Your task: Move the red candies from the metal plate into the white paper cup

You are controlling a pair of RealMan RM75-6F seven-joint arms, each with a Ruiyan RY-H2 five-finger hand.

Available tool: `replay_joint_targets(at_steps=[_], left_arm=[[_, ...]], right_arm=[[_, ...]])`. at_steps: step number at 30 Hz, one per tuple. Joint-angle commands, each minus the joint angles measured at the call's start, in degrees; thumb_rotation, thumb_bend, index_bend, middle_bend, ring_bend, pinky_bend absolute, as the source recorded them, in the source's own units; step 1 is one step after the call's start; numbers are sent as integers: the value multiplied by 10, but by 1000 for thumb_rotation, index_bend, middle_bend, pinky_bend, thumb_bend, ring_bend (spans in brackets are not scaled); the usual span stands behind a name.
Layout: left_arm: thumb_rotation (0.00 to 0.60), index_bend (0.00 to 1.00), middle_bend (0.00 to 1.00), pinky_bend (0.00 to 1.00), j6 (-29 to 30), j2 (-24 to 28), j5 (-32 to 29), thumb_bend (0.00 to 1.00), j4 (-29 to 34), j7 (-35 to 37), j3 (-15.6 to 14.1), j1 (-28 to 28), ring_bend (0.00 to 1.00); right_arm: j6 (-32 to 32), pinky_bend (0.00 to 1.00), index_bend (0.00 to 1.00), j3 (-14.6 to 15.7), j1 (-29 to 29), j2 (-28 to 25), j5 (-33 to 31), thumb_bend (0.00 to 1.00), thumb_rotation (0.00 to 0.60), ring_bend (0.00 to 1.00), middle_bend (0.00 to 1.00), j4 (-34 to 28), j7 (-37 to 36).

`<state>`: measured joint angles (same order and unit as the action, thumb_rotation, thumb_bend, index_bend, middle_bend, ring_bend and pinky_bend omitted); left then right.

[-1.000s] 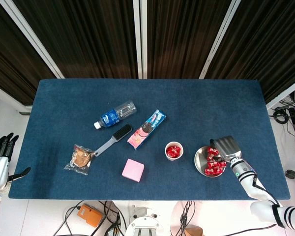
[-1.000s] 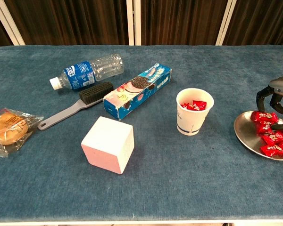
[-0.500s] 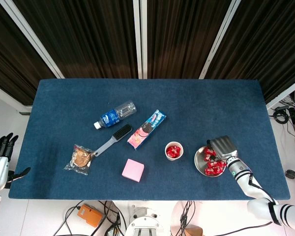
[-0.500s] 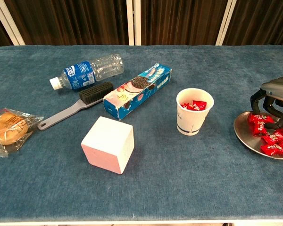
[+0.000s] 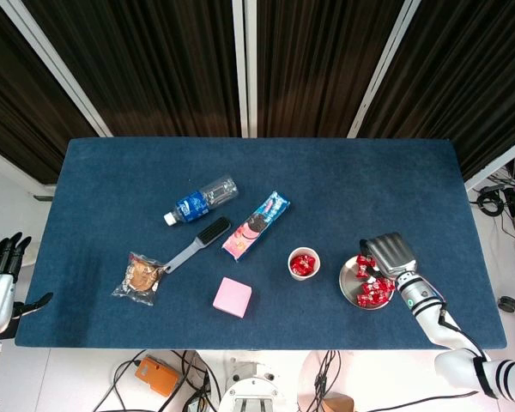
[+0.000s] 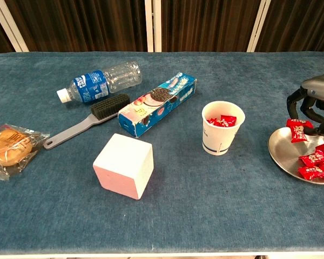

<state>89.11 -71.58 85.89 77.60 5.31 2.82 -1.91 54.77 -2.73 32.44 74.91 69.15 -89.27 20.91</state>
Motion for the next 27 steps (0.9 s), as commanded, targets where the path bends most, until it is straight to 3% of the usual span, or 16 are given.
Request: replay_joint_targets(at_steps=[1, 7, 14, 27], left_arm=[[600, 48, 0, 0, 1, 1, 0, 0, 1, -1, 1, 0, 0], [600, 48, 0, 0, 3, 4, 2, 0, 6, -5, 0, 0, 0], [600, 48, 0, 0, 5, 8, 2, 0, 13, -10, 1, 1, 0], [600, 48, 0, 0, 0, 5, -3, 0, 8, -6, 1, 2, 0]], right_arm=[[29, 1000, 681, -12, -3, -30, 30, 592, 600, 996, 843, -45, -10], [29, 1000, 683, -31, 17, -48, 58, 592, 600, 996, 843, -100, -15], [-12, 1000, 682, -57, 67, -23, 37, 591, 600, 996, 843, -115, 23], [-36, 1000, 617, -53, 111, 24, -17, 589, 600, 996, 843, -110, 92]])
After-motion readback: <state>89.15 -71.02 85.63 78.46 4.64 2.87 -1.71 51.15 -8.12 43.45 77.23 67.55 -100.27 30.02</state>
